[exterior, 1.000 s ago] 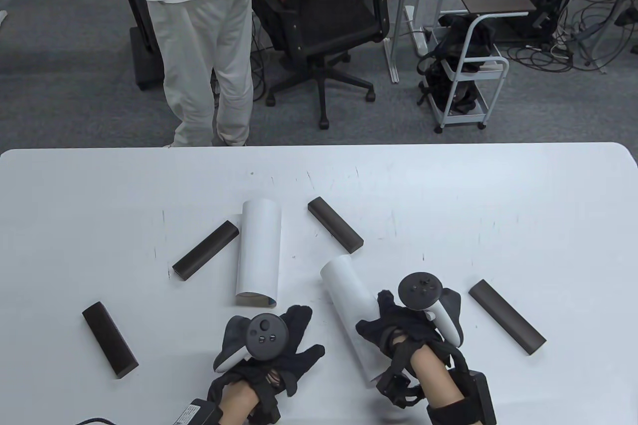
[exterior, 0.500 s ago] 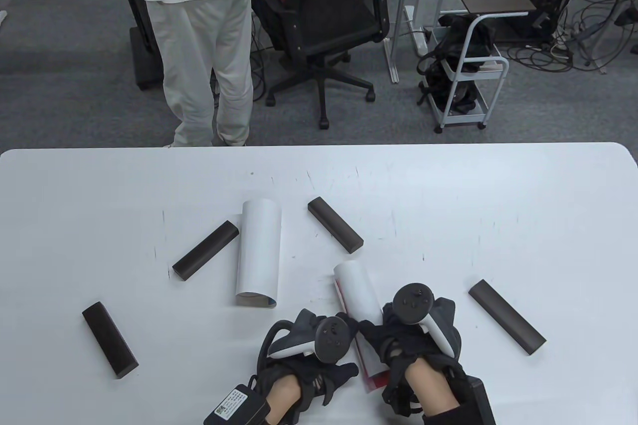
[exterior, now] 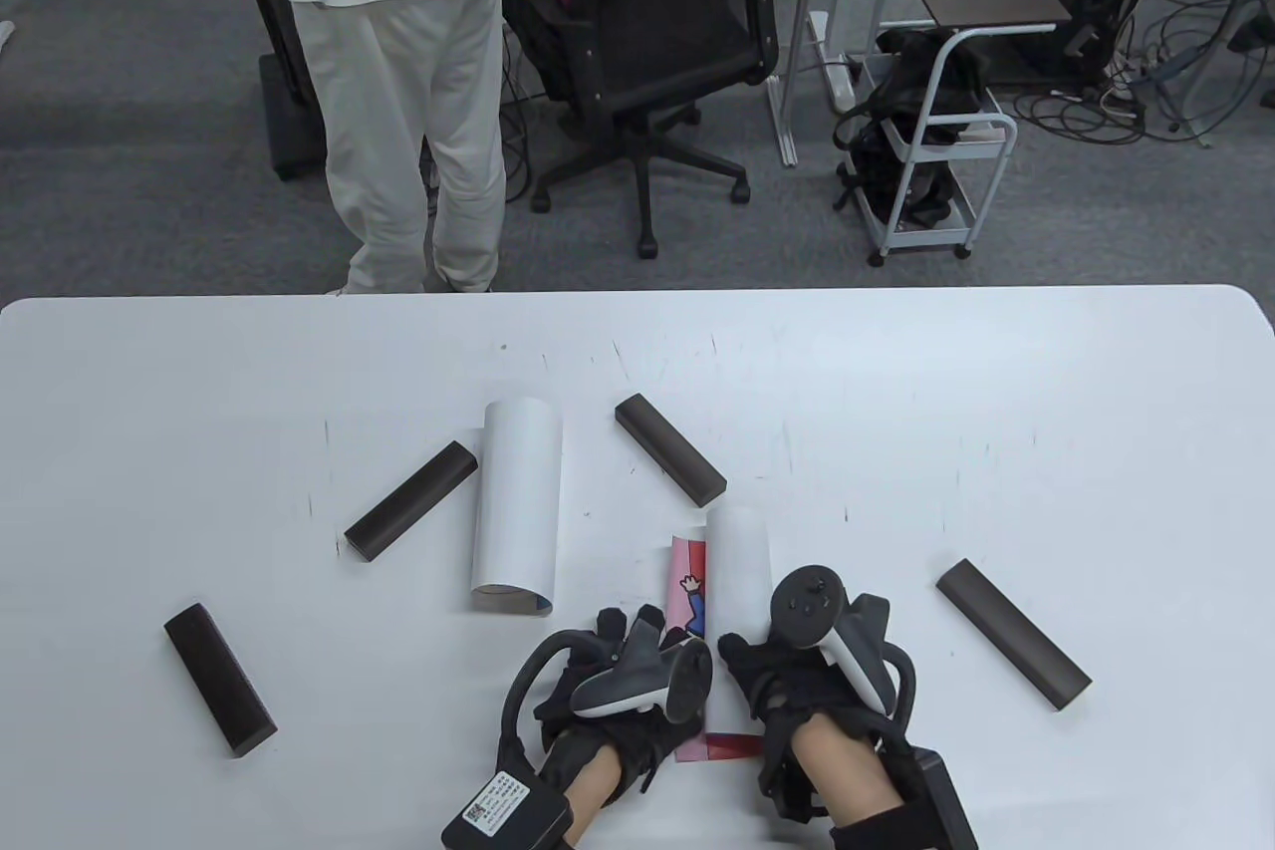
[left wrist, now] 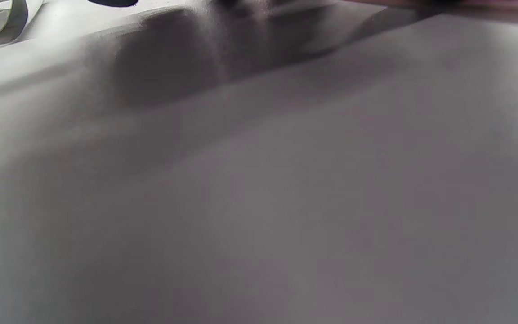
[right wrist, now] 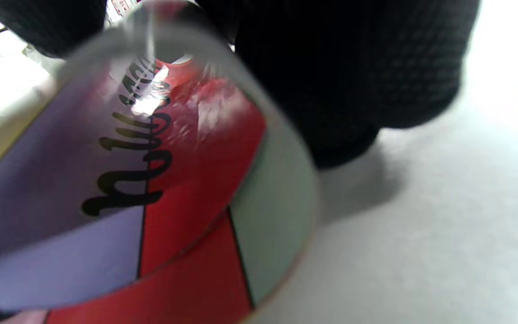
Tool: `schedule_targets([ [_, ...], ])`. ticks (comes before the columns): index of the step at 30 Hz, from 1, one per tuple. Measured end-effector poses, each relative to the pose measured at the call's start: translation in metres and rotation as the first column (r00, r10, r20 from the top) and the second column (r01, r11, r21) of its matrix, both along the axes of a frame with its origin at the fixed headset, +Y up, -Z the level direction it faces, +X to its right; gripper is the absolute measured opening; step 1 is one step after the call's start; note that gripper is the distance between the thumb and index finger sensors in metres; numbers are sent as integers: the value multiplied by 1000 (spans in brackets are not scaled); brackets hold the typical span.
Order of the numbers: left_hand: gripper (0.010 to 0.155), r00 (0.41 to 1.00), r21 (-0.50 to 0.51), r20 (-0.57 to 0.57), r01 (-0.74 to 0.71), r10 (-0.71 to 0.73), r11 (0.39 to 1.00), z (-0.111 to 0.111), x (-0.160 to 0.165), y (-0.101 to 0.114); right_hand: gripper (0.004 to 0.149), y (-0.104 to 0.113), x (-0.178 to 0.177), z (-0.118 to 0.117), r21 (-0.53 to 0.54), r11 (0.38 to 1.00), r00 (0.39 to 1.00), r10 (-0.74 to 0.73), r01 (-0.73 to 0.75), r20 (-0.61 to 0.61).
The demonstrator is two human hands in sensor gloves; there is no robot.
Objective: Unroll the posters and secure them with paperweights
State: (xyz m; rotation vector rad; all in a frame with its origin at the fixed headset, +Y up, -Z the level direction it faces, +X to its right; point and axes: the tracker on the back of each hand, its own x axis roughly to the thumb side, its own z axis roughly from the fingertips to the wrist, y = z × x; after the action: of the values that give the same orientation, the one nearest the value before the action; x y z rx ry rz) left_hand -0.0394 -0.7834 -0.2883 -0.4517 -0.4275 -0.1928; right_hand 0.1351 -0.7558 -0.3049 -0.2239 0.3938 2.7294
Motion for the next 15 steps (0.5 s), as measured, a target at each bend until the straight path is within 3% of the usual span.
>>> schedule_targets([
  [3, 78, 1000, -29, -20, -14, 13, 999, 0, -3, -3, 86, 11, -5, 0, 75, 995, 996, 63, -59, -61],
  [6, 78, 999, -49, -34, -36, 34, 998, 0, -6, -5, 83, 21, -14, 0, 127, 991, 974, 76, -49, -212],
  [10, 78, 999, -37, -21, -28, 27, 999, 1, -6, -7, 66, 22, -21, 5, 127, 991, 894, 93, -40, -438],
  [14, 78, 999, -38, -22, -39, 38, 999, 2, -7, -7, 52, 14, -15, 10, 279, 958, 891, 187, -72, -414],
  [15, 78, 999, -37, -20, -39, 39, 999, 2, -7, -7, 64, 11, -14, 10, 290, 954, 894, 198, -80, -402],
])
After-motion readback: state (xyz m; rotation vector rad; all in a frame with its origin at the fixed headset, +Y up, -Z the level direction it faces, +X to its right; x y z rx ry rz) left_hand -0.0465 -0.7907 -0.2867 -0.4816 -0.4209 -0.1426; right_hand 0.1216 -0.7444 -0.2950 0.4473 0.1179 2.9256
